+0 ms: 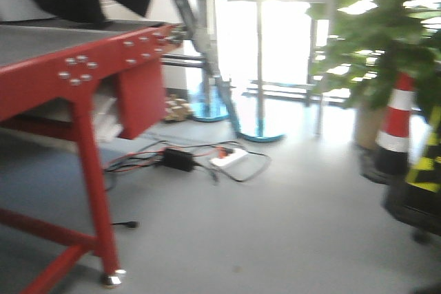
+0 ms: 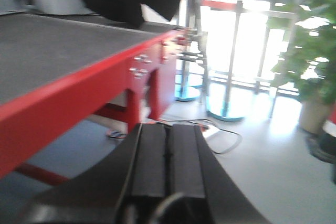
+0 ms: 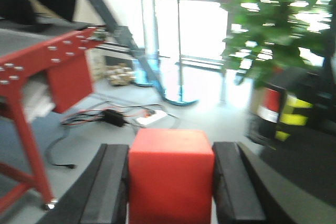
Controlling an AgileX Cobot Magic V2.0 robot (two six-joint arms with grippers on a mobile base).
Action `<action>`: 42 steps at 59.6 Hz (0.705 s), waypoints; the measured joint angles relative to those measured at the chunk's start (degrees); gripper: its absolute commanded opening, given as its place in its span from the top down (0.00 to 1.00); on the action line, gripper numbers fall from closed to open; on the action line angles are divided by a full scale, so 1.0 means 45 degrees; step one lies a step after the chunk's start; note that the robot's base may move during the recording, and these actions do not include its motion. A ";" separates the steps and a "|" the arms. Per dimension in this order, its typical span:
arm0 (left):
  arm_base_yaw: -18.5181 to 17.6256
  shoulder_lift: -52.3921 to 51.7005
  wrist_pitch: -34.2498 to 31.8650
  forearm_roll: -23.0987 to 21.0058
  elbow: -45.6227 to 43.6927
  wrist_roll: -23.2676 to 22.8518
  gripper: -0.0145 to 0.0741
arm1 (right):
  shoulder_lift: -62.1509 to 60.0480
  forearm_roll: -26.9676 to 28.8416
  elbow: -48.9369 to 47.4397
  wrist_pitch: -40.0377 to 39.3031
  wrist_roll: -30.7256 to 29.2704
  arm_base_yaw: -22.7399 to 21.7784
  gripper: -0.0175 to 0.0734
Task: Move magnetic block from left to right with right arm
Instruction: 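Drive past the black chair toward the second dark table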
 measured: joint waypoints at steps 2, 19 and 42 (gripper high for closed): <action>0.0000 0.0000 0.0000 0.0000 0.0000 0.0000 0.97 | 0.0000 0.0000 0.0000 0.0000 0.0000 0.0000 0.63; 0.0000 0.0000 0.0000 0.0000 0.0000 0.0000 0.97 | 0.0000 0.0000 0.0000 0.0000 0.0000 0.0000 0.63; 0.0000 0.0000 0.0000 0.0000 0.0000 0.0000 0.97 | 0.0000 0.0000 0.0000 0.0000 0.0000 0.0000 0.63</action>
